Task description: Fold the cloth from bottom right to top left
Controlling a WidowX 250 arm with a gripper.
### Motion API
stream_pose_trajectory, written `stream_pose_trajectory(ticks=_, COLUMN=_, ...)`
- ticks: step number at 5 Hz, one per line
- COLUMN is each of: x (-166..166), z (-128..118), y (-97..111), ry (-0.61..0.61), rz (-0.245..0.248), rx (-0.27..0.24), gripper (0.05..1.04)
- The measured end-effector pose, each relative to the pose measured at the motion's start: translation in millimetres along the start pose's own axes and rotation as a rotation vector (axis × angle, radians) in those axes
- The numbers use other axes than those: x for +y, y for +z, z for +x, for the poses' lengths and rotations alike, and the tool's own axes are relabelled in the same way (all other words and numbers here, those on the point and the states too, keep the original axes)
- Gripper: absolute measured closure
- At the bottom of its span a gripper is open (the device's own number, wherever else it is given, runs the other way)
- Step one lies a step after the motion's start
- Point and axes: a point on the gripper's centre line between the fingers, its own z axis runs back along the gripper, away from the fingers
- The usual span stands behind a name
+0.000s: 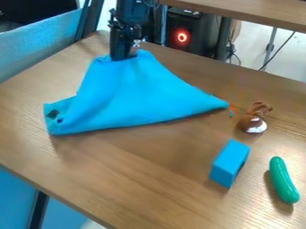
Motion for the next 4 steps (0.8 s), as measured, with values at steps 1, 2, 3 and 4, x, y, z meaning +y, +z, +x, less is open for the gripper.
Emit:
stream_pose_trajectory(ticks=1, x=12.0, z=2.2, y=1.3, ry=-0.07, rz=0.074, rx=-0.01, gripper=1.028)
stream_pose_trajectory(ticks=2, x=25.3, z=10.4, y=3.9, ry=-0.226, rz=0.124, rx=-0.01, gripper=1.022)
stream_pose_trajectory(ticks=3, x=35.0, z=15.6, y=3.7, ry=-0.447, rz=0.161, rx=0.01, gripper=0.984)
stream_pose_trajectory(ticks=4, x=38.6, z=20.5, y=1.4, ry=-0.685, rz=0.117, rx=0.053, gripper=0.791)
